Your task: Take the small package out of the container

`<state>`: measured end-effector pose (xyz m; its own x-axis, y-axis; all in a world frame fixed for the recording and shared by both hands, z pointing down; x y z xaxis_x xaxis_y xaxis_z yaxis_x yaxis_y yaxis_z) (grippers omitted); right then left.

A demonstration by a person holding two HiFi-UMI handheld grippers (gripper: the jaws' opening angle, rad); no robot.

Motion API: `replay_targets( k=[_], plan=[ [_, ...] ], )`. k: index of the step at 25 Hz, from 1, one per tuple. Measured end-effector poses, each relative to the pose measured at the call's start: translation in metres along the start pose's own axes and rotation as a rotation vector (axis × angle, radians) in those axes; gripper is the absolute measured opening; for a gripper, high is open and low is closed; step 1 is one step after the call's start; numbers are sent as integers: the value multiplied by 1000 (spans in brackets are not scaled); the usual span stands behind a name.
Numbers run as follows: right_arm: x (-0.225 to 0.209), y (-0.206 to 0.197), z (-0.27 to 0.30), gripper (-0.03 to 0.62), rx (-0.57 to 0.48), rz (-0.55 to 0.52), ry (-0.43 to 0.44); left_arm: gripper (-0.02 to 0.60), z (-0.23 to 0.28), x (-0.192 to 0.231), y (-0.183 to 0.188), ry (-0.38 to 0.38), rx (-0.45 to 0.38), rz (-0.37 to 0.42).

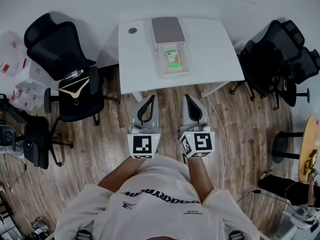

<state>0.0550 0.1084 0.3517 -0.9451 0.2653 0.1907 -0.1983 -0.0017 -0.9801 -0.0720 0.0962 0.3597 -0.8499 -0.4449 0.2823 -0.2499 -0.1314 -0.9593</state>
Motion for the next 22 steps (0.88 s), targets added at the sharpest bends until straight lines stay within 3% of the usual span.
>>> replay_targets(
  k=[10,22],
  plan=[
    [-3,1,76,0,40,-4,-37,3,64,53,9,-19,24,-30],
    [-17,-13,124,0,98,1,-34,3,106,73,7,-12,40,-35]
  ],
)
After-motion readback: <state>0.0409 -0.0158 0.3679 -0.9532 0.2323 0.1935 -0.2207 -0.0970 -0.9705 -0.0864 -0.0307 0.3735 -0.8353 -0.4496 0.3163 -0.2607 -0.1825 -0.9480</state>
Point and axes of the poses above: the fingertips, and each gripper's own axes: z forward along the fingers, x to its left, y out of its top, the point moved 3 cm from there along -z, backward along the fingers, and after that the axes turned 15 degrees about -z, right-handed, at the moved point
